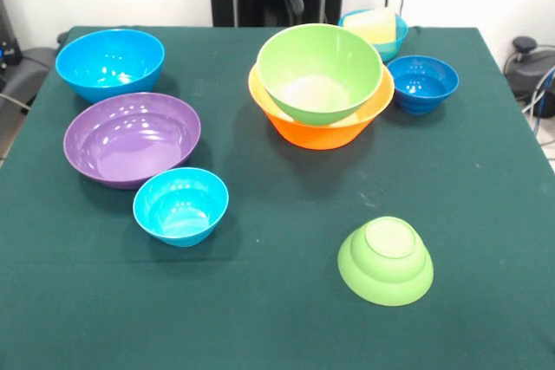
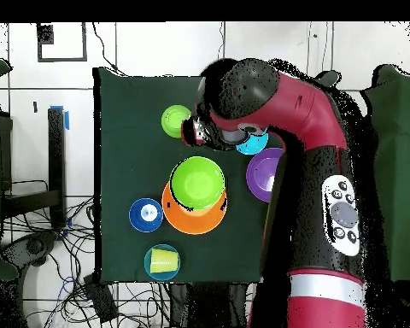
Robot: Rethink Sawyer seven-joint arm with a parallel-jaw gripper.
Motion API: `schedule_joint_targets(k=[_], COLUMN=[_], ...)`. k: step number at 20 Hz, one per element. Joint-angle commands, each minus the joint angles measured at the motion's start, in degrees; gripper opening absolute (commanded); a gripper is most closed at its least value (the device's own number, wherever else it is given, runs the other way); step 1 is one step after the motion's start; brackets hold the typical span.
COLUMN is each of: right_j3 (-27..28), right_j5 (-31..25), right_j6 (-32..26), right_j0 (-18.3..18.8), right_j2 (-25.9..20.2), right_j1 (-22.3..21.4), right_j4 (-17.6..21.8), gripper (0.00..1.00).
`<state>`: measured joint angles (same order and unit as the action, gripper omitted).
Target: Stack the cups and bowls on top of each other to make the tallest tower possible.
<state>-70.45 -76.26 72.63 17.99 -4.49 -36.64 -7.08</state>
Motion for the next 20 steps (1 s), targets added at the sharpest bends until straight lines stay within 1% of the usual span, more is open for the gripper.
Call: schedule_joint_targets(k=[1, 2, 3, 5, 8, 12, 14, 16, 19, 20], right_j3=[-2.7, -2.6, -1.9, -1.8, -3.0, -6.7, -9.2, -12.4, -16.4, -17.5], right_j5=[-9.3, -10.1, -12.5, -15.3, -16.3, -15.7, -14.0, -10.5, -3.9, -2.9], right_j6=[9.5, 9.2, 8.8, 8.6, 8.2, 8.0, 7.6, 7.0, 5.6, 5.6], right_j0=[-3.6, -4.0, -4.6, -5.3, -5.9, -6.3, -6.7, -7.2, -7.4, -7.5], right_j2=[3.4, 4.2, 5.2, 6.7, 8.0, 9.6, 10.2, 10.8, 11.1, 11.4], right_j1=[-0.6, -1.1, -1.3, -1.5, -1.8, -3.5, -4.4, -5.8, -7.5, -8.0], right_j4=[8.5, 9.5, 11.2, 13.3, 14.8, 15.4, 15.5, 15.6, 15.9, 15.9], gripper=[1.0, 1.0, 1.0, 1.0, 1.0, 1.0, 1.0, 1.0, 1.0, 1.0])
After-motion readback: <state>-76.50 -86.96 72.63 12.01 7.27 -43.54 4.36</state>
